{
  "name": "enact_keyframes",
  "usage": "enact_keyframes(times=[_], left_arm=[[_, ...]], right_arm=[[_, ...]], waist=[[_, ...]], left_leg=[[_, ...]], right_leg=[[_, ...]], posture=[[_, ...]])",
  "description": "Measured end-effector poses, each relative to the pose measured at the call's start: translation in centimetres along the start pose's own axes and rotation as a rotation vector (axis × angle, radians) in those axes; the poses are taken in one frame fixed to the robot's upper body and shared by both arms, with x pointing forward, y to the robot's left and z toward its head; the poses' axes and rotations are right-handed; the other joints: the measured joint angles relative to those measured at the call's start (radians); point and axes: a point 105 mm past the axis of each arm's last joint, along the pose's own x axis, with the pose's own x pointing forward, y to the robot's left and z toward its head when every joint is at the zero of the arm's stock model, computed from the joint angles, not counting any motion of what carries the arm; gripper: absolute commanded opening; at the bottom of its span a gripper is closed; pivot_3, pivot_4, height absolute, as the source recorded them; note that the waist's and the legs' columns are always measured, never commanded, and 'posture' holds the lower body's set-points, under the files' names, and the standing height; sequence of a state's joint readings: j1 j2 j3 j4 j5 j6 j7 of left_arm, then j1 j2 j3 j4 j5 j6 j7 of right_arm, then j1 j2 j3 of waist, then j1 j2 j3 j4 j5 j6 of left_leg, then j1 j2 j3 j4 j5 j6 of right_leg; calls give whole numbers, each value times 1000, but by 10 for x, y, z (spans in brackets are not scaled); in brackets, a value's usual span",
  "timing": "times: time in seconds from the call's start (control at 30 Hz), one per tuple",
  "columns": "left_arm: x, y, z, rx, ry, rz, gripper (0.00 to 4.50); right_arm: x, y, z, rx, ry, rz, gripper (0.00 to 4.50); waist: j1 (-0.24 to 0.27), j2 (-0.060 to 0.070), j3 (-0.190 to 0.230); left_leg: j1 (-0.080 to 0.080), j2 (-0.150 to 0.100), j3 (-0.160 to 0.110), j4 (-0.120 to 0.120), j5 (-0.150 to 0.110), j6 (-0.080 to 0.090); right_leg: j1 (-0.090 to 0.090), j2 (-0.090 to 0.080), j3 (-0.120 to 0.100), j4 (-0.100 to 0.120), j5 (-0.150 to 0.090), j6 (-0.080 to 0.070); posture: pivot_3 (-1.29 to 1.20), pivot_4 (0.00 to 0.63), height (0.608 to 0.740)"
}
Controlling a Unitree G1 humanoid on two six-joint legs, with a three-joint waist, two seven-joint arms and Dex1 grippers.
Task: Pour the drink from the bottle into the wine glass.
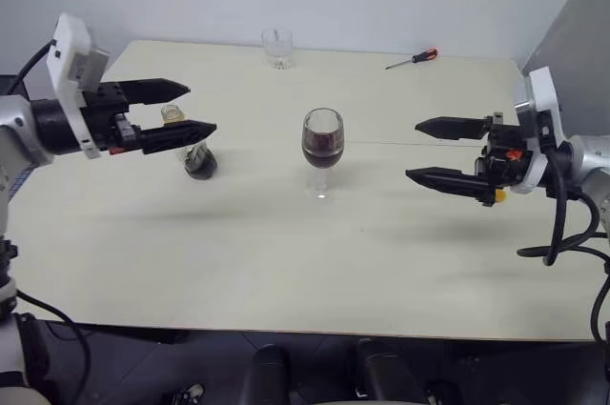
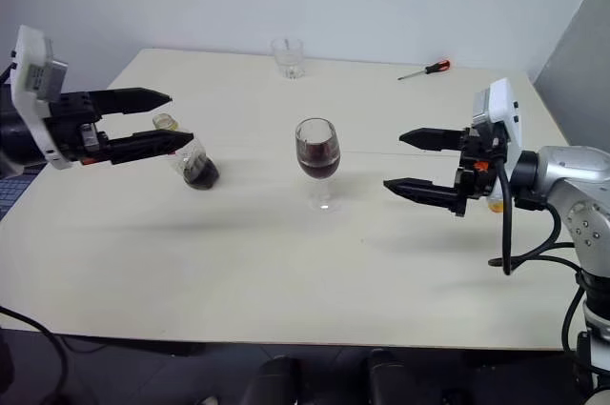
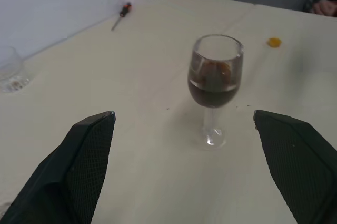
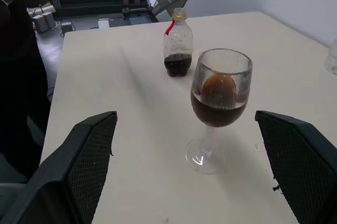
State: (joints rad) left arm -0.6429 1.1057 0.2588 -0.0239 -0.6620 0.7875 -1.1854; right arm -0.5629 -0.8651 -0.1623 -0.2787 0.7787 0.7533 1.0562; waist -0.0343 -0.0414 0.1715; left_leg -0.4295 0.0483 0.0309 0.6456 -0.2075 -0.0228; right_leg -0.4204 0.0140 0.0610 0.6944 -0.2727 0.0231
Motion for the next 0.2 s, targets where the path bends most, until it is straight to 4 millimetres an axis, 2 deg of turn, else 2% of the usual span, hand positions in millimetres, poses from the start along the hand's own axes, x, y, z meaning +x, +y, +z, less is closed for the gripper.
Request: enact_keyframes(times=[0.2], left_arm=[[1, -3, -1, -32, -3, -59, 4464]], right_arm=[[-2, -2, 1, 7, -9, 20, 4500]], waist=[[2, 0, 0]], left_leg=[[0, 0, 0, 0, 0, 0]], right_leg=[[0, 0, 0, 0, 0, 0]], posture=[[0, 150, 740]])
